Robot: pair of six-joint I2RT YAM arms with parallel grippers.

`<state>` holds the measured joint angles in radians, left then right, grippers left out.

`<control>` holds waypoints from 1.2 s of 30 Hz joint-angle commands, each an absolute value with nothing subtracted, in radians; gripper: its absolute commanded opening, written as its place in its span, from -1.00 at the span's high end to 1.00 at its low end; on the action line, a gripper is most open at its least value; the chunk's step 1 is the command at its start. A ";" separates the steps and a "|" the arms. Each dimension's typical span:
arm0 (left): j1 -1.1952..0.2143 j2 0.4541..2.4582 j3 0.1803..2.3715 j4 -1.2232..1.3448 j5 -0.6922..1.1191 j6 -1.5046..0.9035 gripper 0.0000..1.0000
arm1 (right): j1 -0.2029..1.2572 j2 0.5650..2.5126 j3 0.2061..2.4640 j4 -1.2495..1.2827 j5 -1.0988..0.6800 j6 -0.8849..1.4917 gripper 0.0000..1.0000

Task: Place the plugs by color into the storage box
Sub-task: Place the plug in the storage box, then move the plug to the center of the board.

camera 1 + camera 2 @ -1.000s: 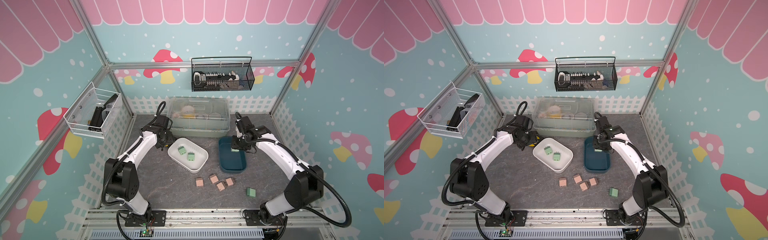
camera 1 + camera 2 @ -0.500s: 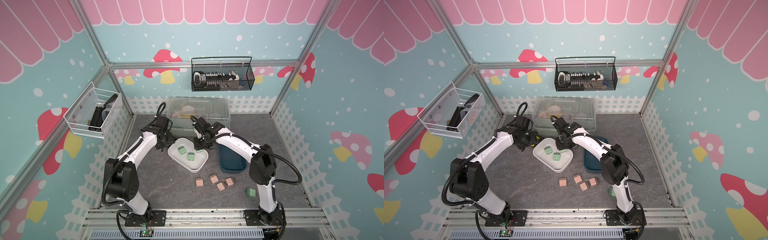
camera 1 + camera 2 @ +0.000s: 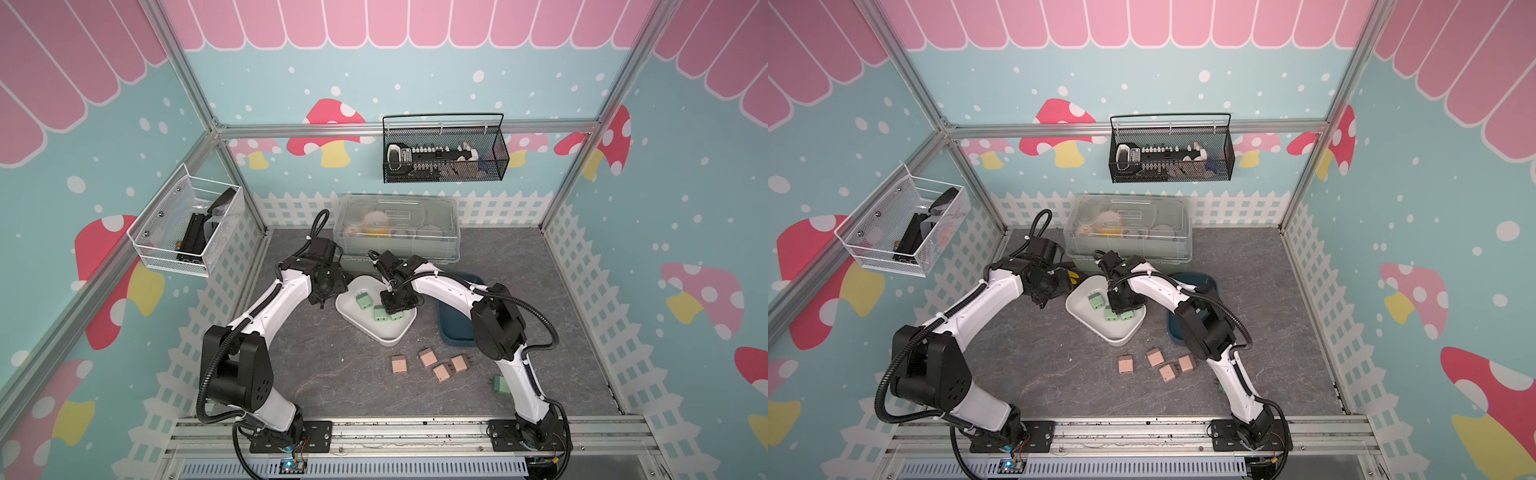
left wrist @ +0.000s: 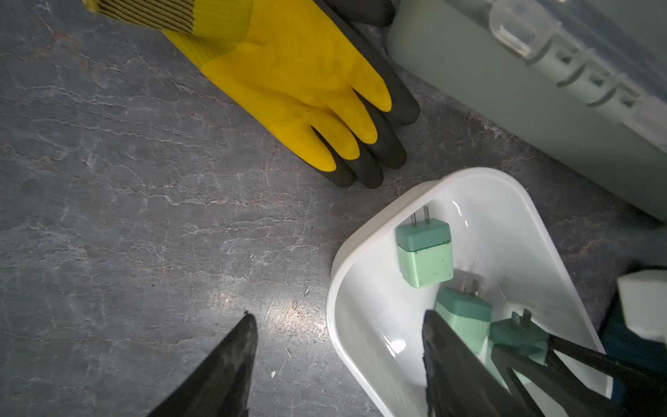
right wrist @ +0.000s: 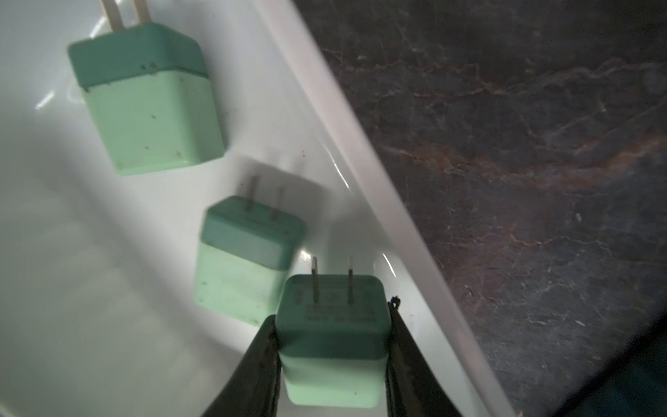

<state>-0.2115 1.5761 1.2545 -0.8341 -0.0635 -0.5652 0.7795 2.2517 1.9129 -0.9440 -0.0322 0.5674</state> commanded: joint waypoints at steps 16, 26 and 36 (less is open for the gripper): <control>-0.210 1.560 1.239 -0.819 -0.048 -0.597 -0.39 | 0.793 2.185 1.950 -1.004 0.029 0.488 -0.34; -0.225 1.575 1.245 -0.807 -0.046 -0.612 -0.39 | 0.705 1.778 1.678 -1.062 0.077 0.554 -0.48; -0.270 1.618 1.279 -0.806 -0.040 -0.615 -0.39 | 0.501 1.287 1.034 -1.046 0.046 0.625 -0.50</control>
<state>-0.2569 1.6012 1.2461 -0.8139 -0.0456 -0.5991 0.5148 1.3651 1.1210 -1.0199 0.0589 0.5869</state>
